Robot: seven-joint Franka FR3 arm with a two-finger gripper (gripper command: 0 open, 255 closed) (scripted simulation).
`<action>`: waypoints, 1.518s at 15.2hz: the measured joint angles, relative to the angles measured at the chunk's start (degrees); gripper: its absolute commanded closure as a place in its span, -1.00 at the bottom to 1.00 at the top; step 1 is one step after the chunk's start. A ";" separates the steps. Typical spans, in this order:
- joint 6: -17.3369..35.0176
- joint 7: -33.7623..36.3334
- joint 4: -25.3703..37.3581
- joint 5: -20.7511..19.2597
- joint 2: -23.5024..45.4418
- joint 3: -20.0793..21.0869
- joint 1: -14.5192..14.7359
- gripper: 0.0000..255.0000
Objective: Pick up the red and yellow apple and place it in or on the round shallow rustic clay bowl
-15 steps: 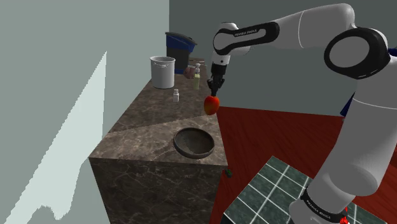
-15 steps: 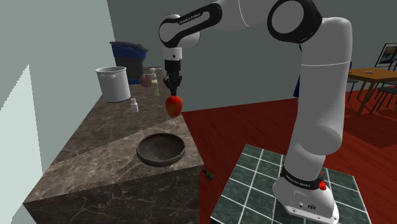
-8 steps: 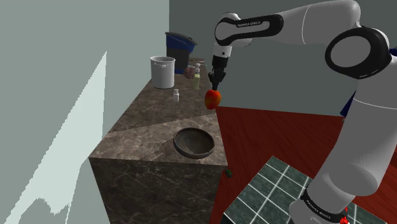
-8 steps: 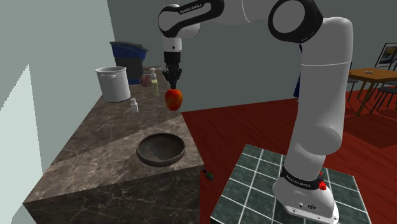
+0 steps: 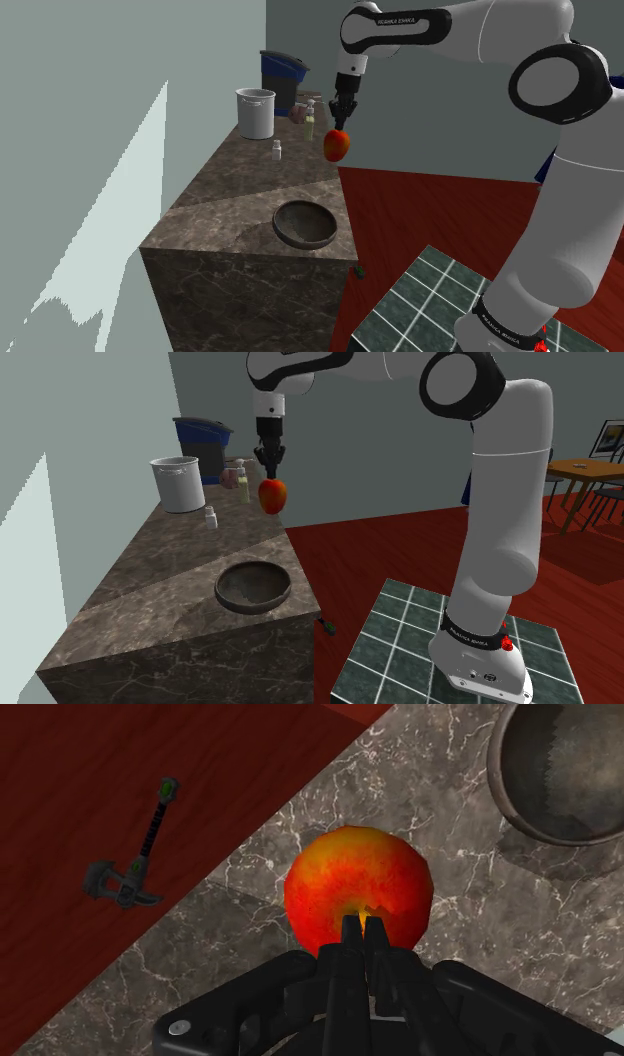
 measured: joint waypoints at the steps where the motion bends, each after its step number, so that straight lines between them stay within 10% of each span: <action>1: -0.69 0.09 0.81 0.00 0.12 0.01 0.01 1.00; 23: -6.50 25.65 -3.16 -0.71 -11.38 12.03 13.22 1.00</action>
